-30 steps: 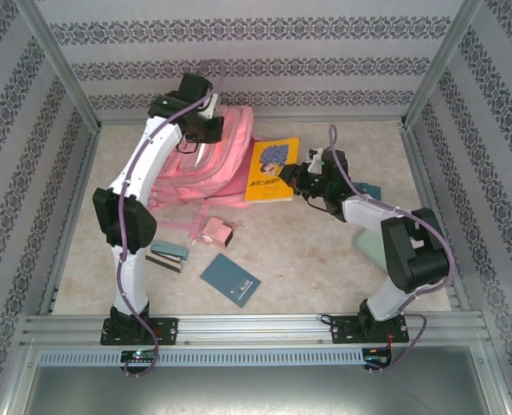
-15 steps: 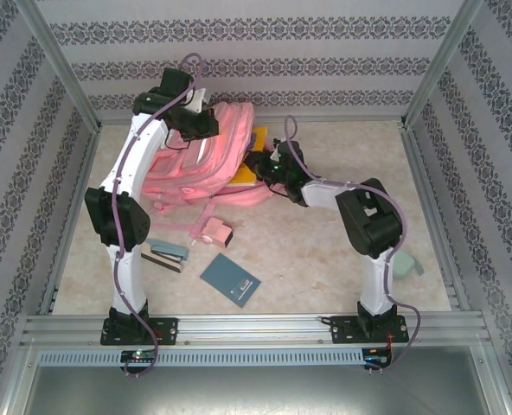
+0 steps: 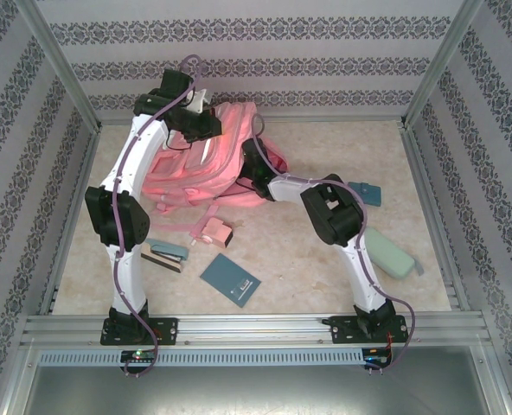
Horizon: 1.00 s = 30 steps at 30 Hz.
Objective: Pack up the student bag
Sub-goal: Place the book in the student bag.
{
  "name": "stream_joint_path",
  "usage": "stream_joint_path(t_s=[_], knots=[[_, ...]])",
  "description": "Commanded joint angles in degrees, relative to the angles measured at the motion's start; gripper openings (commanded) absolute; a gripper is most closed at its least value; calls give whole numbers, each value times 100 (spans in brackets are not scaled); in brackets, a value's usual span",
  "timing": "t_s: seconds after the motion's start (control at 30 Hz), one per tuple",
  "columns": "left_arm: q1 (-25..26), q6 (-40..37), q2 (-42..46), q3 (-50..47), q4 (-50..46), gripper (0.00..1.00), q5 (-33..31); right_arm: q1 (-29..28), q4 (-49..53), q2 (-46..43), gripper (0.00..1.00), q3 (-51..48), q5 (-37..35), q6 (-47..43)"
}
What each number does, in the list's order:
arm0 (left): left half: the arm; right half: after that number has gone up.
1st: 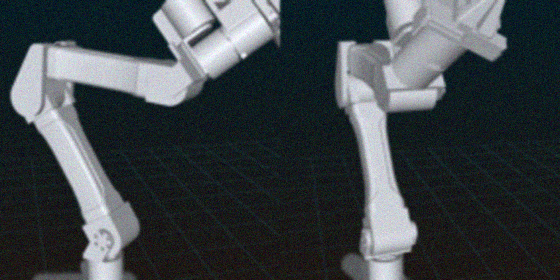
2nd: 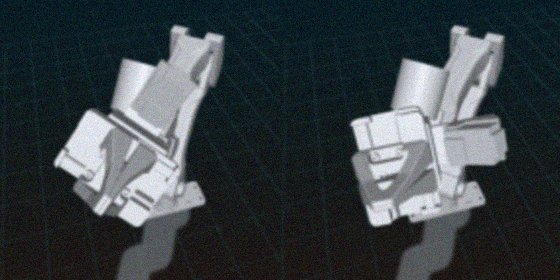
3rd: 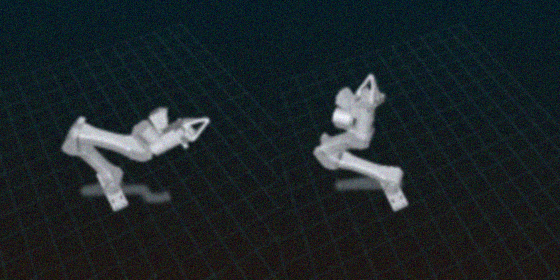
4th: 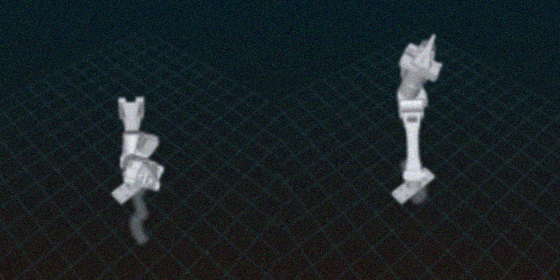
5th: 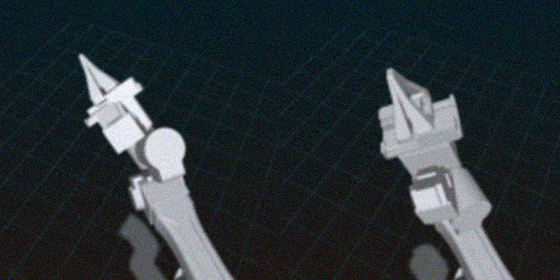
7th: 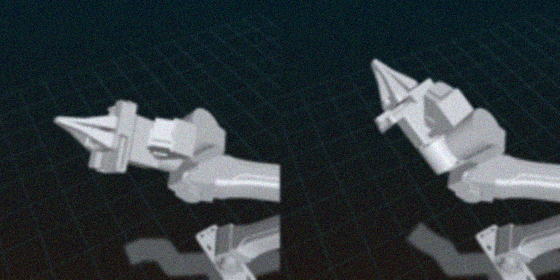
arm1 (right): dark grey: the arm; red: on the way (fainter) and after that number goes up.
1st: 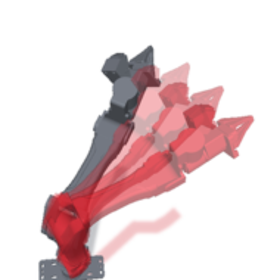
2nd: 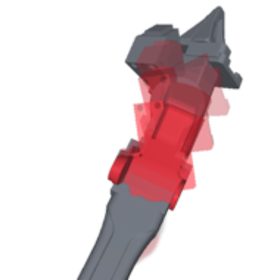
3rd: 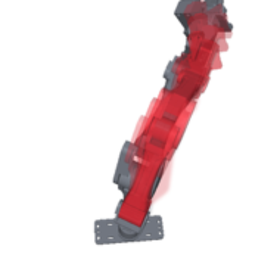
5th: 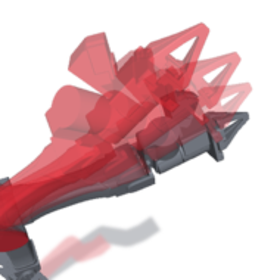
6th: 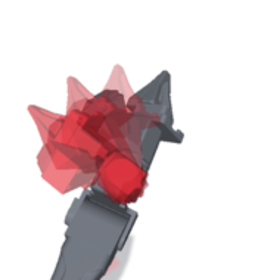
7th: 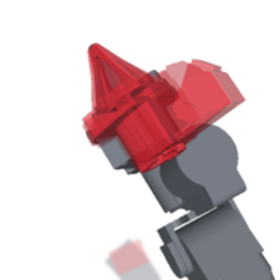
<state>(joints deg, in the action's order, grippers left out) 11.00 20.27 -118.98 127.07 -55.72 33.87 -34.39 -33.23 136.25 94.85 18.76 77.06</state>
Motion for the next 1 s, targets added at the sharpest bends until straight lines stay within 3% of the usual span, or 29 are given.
stream_joint_path(t_s=[0.0,0.1,0.37,0.57,0.77,0.97], knots=[[-11,73,426,46,531,0,490,-103,194,255,26,730,54,-42],[-11,-25,428,57,461,0,396,-112,467,100,50,569,28,-262],[-108,-50,346,54,493,0,436,111,1315,-698,61,-44,121,-894],[-184,-21,279,90,537,0,505,242,1394,-1100,62,-599,51,-1093],[-200,-17,244,99,546,0,524,293,1314,-1109,54,-820,159,-1025],[-196,-42,243,52,536,0,516,326,1399,-1509,55,-1210,-42,-1307]])
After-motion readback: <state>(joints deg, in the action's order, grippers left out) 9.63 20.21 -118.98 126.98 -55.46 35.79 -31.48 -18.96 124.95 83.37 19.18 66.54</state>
